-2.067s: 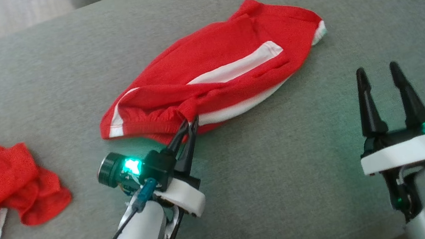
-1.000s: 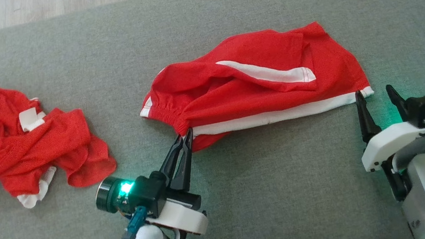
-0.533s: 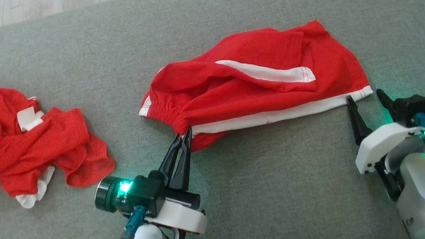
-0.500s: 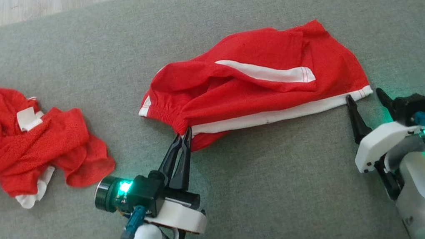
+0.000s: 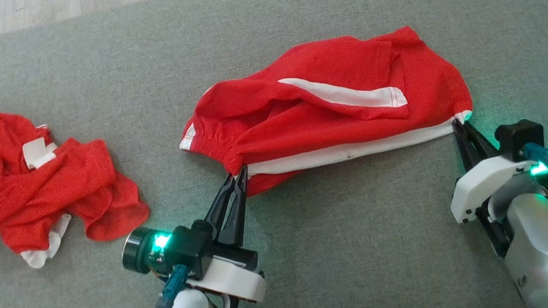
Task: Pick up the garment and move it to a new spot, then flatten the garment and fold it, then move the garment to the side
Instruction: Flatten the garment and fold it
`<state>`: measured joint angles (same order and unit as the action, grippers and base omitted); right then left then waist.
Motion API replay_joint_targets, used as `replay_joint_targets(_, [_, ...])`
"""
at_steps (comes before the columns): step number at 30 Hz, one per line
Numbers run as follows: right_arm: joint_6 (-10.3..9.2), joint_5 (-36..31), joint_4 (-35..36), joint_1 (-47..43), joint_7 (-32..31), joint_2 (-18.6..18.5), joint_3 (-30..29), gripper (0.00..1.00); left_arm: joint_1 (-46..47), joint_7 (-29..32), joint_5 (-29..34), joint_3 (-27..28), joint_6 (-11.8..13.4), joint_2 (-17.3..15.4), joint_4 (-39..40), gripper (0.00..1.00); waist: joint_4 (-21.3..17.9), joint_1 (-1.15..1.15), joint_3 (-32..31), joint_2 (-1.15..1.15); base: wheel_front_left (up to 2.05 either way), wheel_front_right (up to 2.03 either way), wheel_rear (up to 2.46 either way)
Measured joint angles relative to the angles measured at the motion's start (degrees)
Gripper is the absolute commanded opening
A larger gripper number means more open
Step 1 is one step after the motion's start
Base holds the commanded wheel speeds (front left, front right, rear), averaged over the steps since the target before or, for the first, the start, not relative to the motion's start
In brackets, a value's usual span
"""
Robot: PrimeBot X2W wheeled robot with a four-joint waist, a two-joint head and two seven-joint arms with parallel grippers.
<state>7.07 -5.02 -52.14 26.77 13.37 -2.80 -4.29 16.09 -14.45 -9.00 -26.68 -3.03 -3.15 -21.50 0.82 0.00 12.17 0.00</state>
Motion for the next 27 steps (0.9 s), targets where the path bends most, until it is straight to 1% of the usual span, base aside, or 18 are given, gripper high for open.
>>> replay_joint_targets(10, [0.0,-0.01,-0.63,0.86,0.43,0.0,-0.37,0.0,0.01,0.0,0.16,0.58,0.0,0.02,-0.29,0.0,-0.37,0.0,-0.61,0.0,0.0,0.0,0.0])
replay_joint_targets(14, [0.0,0.64,2.0,0.65,0.64,0.0,-0.1,0.0,-0.03,0.0,0.44,1.05,0.01,-0.07,0.25,0.0,-0.76,0.0,-1.65,0.0,0.0,0.0,0.0])
replay_joint_targets(16, [0.0,1.76,4.5,0.53,0.8,0.0,0.89,0.0,-0.03,0.0,0.44,1.55,0.04,-0.24,1.33,0.0,-0.95,0.0,-2.2,0.0,0.0,0.0,0.0])
replay_joint_targets(19, [0.0,5.3,10.44,0.02,0.83,-0.04,3.82,0.0,-0.03,0.0,0.52,2.6,0.07,-0.75,3.11,0.0,-1.29,0.0,-3.15,0.0,0.0,0.0,0.0])
replay_joint_targets(24, [0.0,12.23,20.81,-1.55,0.97,-0.36,8.25,0.0,0.68,0.0,1.38,3.42,-0.59,-3.43,4.94,0.0,-1.7,0.0,-5.27,0.0,0.0,0.0,0.0])
replay_joint_targets(27, [0.0,14.77,26.7,-1.28,1.01,-2.08,10.05,0.0,4.11,0.27,2.0,4.37,-1.23,-5.95,5.28,0.0,-1.93,-0.01,-6.81,0.0,0.0,0.0,0.0])
